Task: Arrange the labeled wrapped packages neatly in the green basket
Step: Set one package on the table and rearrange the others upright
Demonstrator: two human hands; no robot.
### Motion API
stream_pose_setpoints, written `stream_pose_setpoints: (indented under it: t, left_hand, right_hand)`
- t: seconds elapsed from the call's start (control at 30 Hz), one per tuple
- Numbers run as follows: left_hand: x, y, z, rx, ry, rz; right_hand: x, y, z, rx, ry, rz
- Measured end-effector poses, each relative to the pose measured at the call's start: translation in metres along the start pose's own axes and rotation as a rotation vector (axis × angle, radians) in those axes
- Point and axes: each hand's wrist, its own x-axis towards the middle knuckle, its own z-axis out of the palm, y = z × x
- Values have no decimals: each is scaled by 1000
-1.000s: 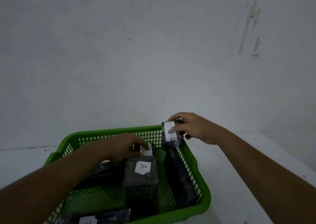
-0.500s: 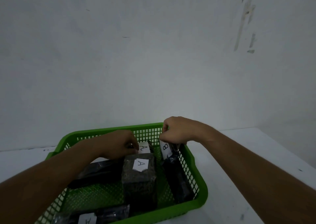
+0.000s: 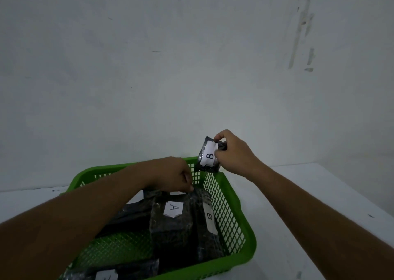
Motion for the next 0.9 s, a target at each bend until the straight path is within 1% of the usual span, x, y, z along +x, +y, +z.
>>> stream_pose_setpoints:
  t: [0.1,0.17,0.27,0.4,0.6,0.73,0.8,0.9]
  left_hand:
    - [17,17,4,189,-124,-44]
    - [26,24,3,262,-195,-60]
    - [39,32,0,269,-301,-74]
    - [44,34,-6,245,-347,-61]
    - [35,17,-2,59,-305,9]
    - [36,5,6,-1,-303,25]
    - [35,-2,9,-34,-260,25]
    - [33,-13,15,-97,-137,21]
  right_hand:
    - [-1,9,-2,41,27,42]
    - [-3,14,-2,68,23,49]
    - [-5,19,-4,112,27,58]
    - [-4,22,-9,162,34,76]
    - [1,21,-12,182,52,43]
    - [2,21,-8,127,-75,56]
    - [2,22,-6,88,-119,62]
    - [4,21,-7,36,-139,48]
